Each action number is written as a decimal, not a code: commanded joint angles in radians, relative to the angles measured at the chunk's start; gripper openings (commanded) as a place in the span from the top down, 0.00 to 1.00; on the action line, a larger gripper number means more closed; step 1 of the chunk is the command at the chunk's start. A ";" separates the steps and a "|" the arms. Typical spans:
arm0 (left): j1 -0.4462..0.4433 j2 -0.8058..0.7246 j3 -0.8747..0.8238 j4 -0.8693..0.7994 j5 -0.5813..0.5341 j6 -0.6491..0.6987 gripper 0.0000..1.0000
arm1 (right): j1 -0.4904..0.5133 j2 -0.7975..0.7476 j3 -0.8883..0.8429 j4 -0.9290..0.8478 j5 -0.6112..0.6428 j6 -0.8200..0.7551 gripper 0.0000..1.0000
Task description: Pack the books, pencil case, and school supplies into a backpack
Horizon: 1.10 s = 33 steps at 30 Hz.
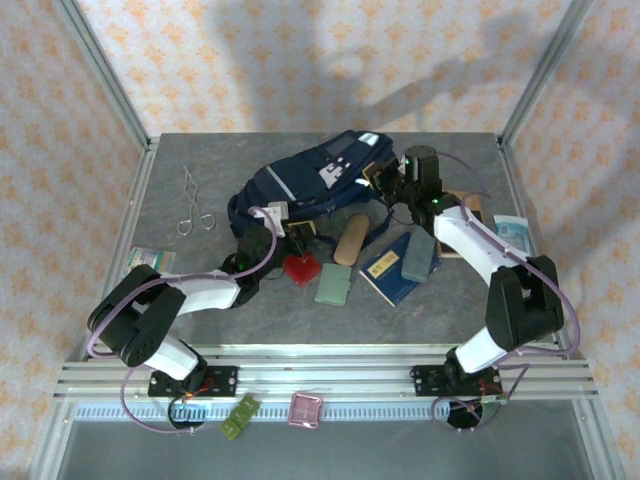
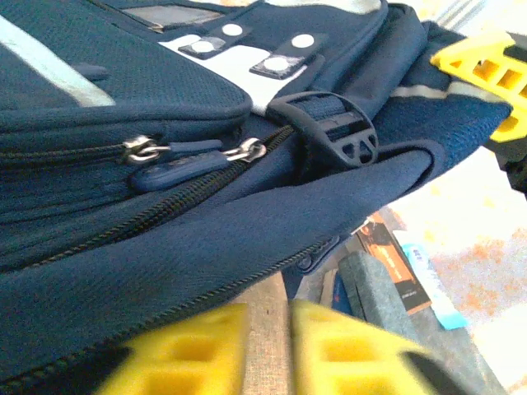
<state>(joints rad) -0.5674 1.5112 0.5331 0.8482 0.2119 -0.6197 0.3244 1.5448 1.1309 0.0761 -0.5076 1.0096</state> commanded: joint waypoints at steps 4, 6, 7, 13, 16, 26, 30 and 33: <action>-0.001 0.098 0.047 0.174 0.138 -0.033 0.44 | 0.009 -0.021 0.019 0.090 -0.052 0.010 1.00; -0.012 0.142 0.079 0.200 0.166 -0.055 0.41 | 0.013 -0.021 0.024 0.087 -0.054 0.012 1.00; -0.019 0.163 0.091 0.214 0.168 -0.062 0.40 | 0.015 -0.022 0.026 0.086 -0.056 0.014 1.00; -0.048 0.232 0.128 0.263 0.159 -0.102 0.41 | 0.027 -0.012 0.044 0.105 -0.080 0.039 1.00; -0.051 0.188 0.082 0.243 0.061 -0.091 0.41 | 0.027 -0.019 0.068 0.084 -0.070 0.029 1.00; 0.086 0.024 0.054 0.065 0.032 -0.001 0.34 | 0.024 -0.065 -0.004 0.060 -0.075 0.033 1.00; 0.110 0.085 0.159 0.027 0.203 -0.001 0.34 | 0.037 -0.066 -0.006 0.114 -0.112 0.098 1.00; 0.111 0.115 0.197 0.050 0.274 -0.016 0.34 | 0.043 -0.066 0.027 0.112 -0.117 0.126 1.00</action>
<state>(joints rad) -0.4633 1.6001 0.6704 0.8875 0.3714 -0.6529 0.3458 1.5360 1.1183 0.1070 -0.5312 1.0821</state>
